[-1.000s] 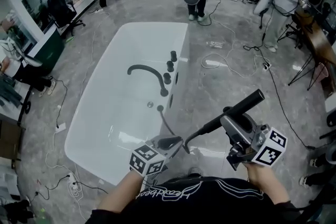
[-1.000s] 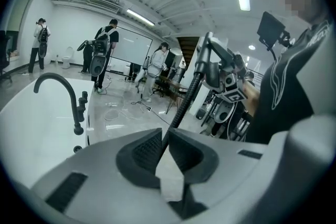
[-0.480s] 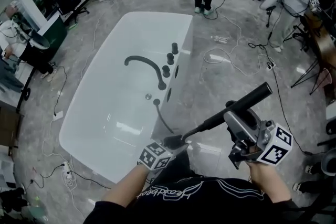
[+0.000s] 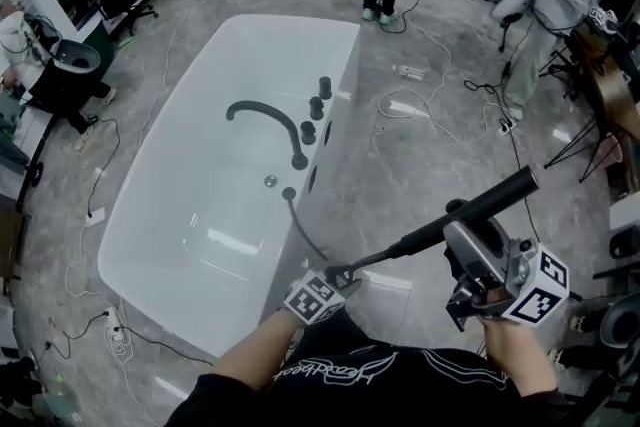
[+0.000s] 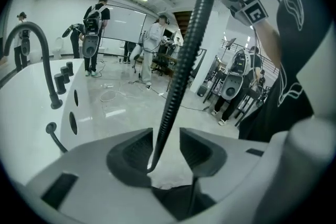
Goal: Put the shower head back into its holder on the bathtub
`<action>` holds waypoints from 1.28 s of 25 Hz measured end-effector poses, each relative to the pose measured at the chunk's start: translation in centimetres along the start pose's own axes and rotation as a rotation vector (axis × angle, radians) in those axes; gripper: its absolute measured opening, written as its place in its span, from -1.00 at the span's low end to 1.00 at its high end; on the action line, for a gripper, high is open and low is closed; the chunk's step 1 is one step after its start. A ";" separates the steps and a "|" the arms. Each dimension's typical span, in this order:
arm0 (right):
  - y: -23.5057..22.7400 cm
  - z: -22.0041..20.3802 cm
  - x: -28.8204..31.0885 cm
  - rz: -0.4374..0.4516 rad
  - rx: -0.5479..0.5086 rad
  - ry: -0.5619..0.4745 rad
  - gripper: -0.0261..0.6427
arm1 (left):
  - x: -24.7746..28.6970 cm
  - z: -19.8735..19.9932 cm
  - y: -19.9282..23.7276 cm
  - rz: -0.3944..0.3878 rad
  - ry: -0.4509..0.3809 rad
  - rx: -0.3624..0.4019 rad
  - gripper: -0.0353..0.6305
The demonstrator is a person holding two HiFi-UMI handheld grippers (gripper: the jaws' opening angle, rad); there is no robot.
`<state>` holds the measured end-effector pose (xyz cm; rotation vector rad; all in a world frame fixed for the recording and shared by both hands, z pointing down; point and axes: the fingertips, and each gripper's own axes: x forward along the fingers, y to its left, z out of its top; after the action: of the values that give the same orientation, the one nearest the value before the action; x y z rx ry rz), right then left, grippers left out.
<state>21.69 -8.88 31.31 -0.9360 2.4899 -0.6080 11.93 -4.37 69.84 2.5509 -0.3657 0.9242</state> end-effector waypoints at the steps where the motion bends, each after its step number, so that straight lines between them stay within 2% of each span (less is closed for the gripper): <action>1: -0.1 -0.1 0.0 -0.003 -0.003 0.004 -0.52 | 0.4 -0.3 0.1 0.005 0.001 -0.006 -0.44; 4: 0.0 -0.2 0.1 -0.007 -0.021 0.019 -0.52 | 0.7 -0.4 0.5 0.030 -0.023 -0.016 -0.66; 10: -0.3 -0.9 0.3 -0.044 -0.093 0.053 -0.52 | -0.3 -1.6 1.2 0.033 -0.020 -0.034 -0.70; 15: -1.9 -1.4 0.0 -0.119 -0.182 0.098 -0.52 | -3.3 -2.6 3.2 0.110 -0.043 -0.083 -0.70; 20: -4.5 -2.9 -0.7 -0.218 -0.180 0.178 -0.52 | -7.5 -3.0 5.8 0.214 -0.045 -0.107 -0.70; 23: -5.0 -4.2 -1.0 -0.235 -0.171 0.238 -0.52 | -10.4 -1.7 7.7 0.282 -0.079 -0.120 -0.70; 27: -4.8 -5.5 -0.8 -0.222 -0.159 0.287 -0.52 | -14.3 1.2 9.8 0.381 -0.113 -0.083 -0.70; 32: -3.2 -6.1 0.4 -0.146 -0.169 0.328 -0.52 | -18.3 6.1 11.7 0.490 -0.143 -0.032 -0.70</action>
<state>19.95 -9.78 37.96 -1.1720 2.8163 -0.6507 -2.77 -15.54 56.82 2.5489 -1.0731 0.8830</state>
